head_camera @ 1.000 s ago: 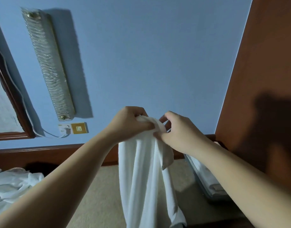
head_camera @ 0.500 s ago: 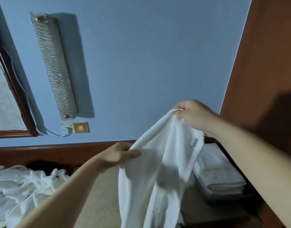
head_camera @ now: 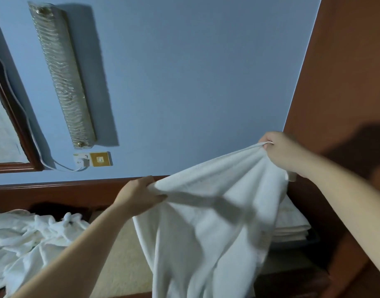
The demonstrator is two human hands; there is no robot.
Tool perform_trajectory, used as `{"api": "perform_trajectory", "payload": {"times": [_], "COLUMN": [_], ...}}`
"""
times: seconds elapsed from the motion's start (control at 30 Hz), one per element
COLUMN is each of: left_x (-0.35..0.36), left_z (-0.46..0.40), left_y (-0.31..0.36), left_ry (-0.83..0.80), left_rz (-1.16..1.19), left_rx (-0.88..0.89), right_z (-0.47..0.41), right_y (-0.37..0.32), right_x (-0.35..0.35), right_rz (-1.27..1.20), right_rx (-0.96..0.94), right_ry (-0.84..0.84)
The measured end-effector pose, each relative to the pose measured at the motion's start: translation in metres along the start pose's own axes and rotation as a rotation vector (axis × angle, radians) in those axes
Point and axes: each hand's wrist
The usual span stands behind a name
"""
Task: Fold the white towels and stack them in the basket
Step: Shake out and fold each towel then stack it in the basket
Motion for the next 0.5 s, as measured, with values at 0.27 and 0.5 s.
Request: {"api": "perform_trajectory", "payload": {"times": [0.27,0.5], "left_x": [-0.001,0.024], "left_z": [0.0,0.067], "left_y": [-0.044,-0.077], "left_ry": [-0.087,-0.263], "left_rz": [0.017,0.413], "left_rx": [0.005,-0.177], "right_z": [0.003,0.007], "right_y": [0.0,0.018], "right_x": [-0.006,-0.022], "right_rz": [0.03,0.081], "right_rx": [-0.054,0.023], "right_ry": [0.162,0.151]}}
Point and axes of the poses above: each hand's wrist, its own z-axis away from the middle knuckle, its own x-axis out of the palm, y = z × x, and after that the axes turned 5 degrees about -x, right-handed
